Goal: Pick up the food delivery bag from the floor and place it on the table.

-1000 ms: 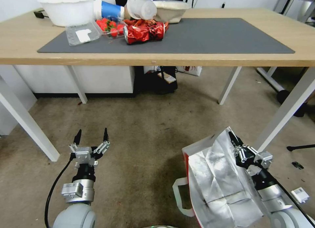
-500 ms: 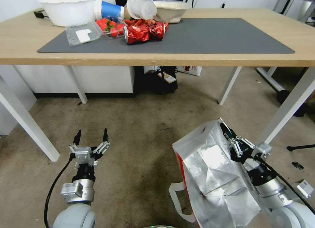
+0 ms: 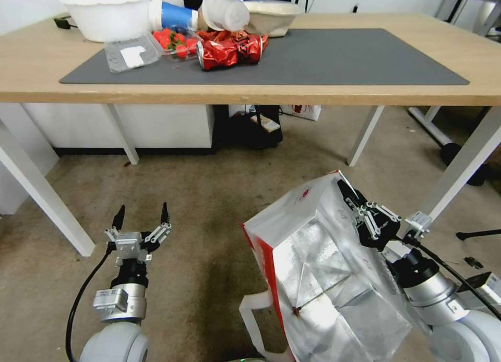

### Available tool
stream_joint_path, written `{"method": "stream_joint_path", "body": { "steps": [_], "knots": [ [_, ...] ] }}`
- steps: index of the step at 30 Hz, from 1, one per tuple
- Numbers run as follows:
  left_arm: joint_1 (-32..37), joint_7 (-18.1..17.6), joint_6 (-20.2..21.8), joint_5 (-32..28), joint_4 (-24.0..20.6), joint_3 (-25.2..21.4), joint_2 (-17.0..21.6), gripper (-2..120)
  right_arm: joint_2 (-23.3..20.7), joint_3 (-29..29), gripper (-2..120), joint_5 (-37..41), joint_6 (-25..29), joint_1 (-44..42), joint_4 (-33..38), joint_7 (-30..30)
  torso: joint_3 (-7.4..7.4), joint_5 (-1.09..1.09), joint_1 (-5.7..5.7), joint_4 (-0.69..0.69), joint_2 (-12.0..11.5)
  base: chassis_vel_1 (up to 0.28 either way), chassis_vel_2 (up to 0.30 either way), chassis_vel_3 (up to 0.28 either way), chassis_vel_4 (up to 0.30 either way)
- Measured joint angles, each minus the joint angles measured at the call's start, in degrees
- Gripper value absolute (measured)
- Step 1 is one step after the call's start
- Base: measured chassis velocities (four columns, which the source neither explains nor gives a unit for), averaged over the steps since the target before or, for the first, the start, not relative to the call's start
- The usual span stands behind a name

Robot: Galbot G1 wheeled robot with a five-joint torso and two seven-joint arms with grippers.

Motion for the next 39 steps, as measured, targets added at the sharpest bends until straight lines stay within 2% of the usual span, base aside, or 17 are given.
{"method": "stream_joint_path", "body": {
  "steps": [7,8,12,21,29,39],
  "knots": [
    [0.08,3.39,-1.53,-1.85,-0.05,-0.48,0.31,94,-1.83,-0.16,0,7.41,-1.76,1.08,2.10,0.06,0.00,0.00,0.00,0.00,0.00,0.000,0.000,0.000,0.000],
    [0.08,4.87,-2.81,-2.49,0.11,-0.62,0.32,95,-2.73,0.01,0,9.53,-2.22,1.29,2.63,-0.16,0.00,0.00,0.00,0.01,0.00,0.000,0.000,0.000,0.000],
    [-0.21,6.94,-4.75,-2.83,0.35,-1.04,0.31,95,-4.14,0.24,0,11.00,-2.35,1.37,3.41,-0.87,0.00,0.00,0.00,0.00,0.00,0.000,0.000,0.000,0.000],
    [-0.15,6.18,-5.29,-0.82,0.42,-1.84,0.28,100,-6.03,0.69,0,14.14,-2.69,1.89,5.16,-3.31,0.00,0.00,0.00,0.00,0.00,0.000,0.000,0.000,0.000],
    [0.07,5.51,-5.29,-0.63,-0.02,-2.02,0.15,100,-7.09,1.16,0,18.87,-4.10,1.91,5.40,-6.96,0.00,0.00,0.00,0.00,0.00,0.000,0.000,0.000,0.000],
    [0.46,5.45,-5.41,-0.87,-0.38,-1.96,0.18,100,-7.71,2.29,0,20.50,-4.50,1.91,5.07,-9.27,0.00,0.00,0.00,0.00,0.00,0.000,0.000,0.000,0.000]
  ]
}}
